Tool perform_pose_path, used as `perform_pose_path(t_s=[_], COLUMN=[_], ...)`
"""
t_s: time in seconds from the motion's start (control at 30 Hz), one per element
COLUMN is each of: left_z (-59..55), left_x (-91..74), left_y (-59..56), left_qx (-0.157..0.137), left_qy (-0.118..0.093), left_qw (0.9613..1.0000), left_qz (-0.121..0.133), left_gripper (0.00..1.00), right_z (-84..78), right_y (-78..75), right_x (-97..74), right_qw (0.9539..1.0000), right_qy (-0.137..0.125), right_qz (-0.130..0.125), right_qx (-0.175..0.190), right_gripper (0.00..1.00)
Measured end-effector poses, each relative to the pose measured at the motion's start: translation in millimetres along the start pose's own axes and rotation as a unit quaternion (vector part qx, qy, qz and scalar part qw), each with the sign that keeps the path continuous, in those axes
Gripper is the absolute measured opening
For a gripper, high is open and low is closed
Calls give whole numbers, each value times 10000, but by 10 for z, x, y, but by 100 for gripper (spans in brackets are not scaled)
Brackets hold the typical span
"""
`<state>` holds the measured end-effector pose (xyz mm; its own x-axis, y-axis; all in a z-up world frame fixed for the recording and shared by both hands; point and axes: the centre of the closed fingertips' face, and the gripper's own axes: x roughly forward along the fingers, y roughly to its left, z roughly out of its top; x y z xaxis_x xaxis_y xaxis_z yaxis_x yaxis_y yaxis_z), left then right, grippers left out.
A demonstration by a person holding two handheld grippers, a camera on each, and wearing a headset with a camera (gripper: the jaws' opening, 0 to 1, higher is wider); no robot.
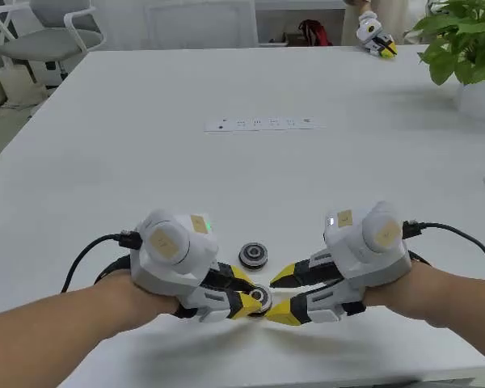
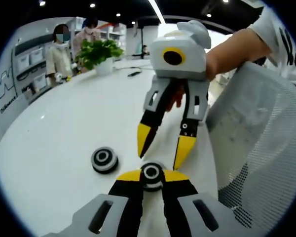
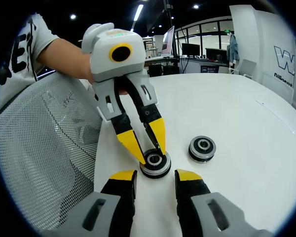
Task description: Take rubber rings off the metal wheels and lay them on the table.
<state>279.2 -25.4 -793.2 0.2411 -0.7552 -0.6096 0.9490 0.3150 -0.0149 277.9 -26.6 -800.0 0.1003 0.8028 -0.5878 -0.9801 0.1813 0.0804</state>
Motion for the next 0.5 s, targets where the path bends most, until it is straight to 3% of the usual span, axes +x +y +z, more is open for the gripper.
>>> perform_pose_path(t_s=[0.3,0.5], left_z=[1,4], left_x=[12,10], left_y=[5,0], left_qx=[57,52], left_qy=[-12,-22], left_qw=[10000,9999], left_qz=[58,96], left_gripper=[14,14], right_z=[-34,-22], right_y=[35,-6], right_x=[47,63], right_qw=[9999,9999], right_qy=[76,36], right_qz=[35,-72], right_qx=[138,121], right_gripper=[28,27])
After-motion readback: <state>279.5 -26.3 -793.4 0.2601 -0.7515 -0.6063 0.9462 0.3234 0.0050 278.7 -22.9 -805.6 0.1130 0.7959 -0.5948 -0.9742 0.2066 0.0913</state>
